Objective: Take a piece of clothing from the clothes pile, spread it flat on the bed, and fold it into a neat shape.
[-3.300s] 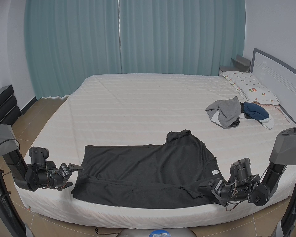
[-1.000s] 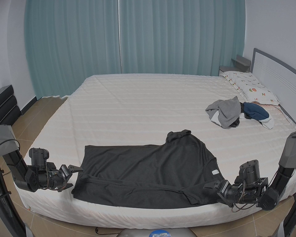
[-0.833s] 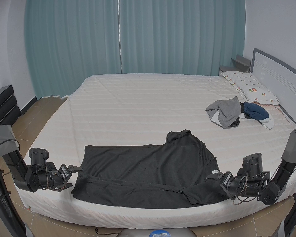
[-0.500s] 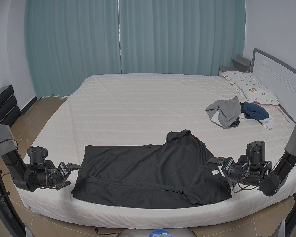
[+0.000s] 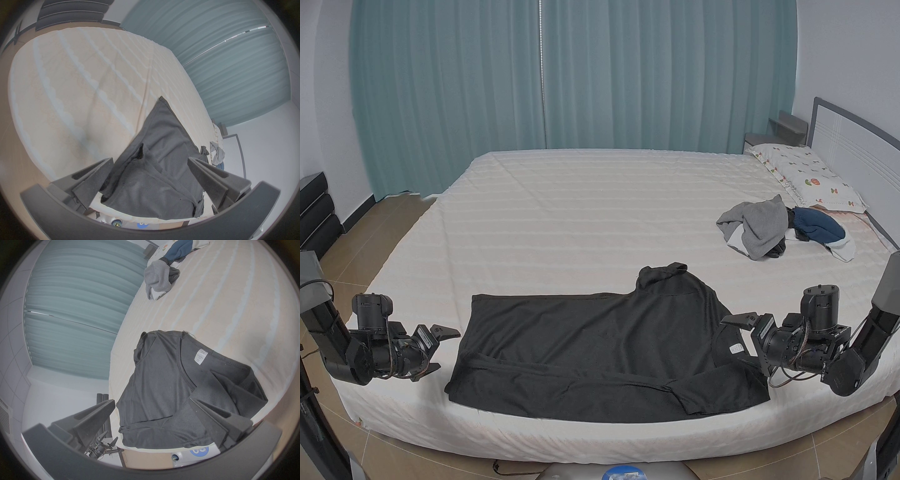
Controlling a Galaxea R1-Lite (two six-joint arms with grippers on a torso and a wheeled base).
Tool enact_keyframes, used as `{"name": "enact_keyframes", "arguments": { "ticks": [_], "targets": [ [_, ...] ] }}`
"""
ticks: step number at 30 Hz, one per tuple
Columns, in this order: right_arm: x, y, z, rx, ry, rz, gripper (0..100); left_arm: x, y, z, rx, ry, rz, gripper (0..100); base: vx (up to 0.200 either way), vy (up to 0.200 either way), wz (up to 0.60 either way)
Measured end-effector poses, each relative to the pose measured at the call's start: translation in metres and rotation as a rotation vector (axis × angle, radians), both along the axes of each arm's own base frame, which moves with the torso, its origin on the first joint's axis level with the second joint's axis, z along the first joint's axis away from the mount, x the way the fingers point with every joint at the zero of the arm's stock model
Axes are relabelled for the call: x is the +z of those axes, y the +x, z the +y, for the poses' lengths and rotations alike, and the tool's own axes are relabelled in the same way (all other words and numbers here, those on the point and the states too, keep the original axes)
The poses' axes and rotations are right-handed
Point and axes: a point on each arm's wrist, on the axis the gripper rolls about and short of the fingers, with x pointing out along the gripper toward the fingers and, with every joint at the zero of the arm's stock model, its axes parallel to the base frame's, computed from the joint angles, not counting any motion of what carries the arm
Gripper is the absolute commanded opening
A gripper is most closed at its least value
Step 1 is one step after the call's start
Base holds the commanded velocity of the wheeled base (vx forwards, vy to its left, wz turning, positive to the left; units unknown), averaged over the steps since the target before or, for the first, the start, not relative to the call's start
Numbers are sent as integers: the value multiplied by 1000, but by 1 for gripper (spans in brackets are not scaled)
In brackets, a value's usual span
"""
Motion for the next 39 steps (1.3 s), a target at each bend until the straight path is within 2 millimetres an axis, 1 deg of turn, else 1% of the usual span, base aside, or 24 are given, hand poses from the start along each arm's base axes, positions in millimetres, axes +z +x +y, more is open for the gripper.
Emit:
{"name": "enact_keyframes", "arguments": {
  "ticks": [3,15,21,33,39],
  "targets": [
    [-2,-1,-2,-3,-1,8,100,0,-1,2,8,-1,-1,100,0,200,0],
    [-4,-1,-6,-18,-3,15,100,-1,-3,2,5,2,4,100,0,0,0],
    [-1,3,-6,-18,-2,-7,100,-1,-3,-2,-5,2,6,100,200,0,0],
    [-1,3,-6,-18,-2,-6,100,2,-3,-6,-14,5,1,100,0,0,0],
    [-1,2,-6,-18,-2,-5,100,2,-4,-9,-7,-13,12,100,0,-200,0]
  ]
}}
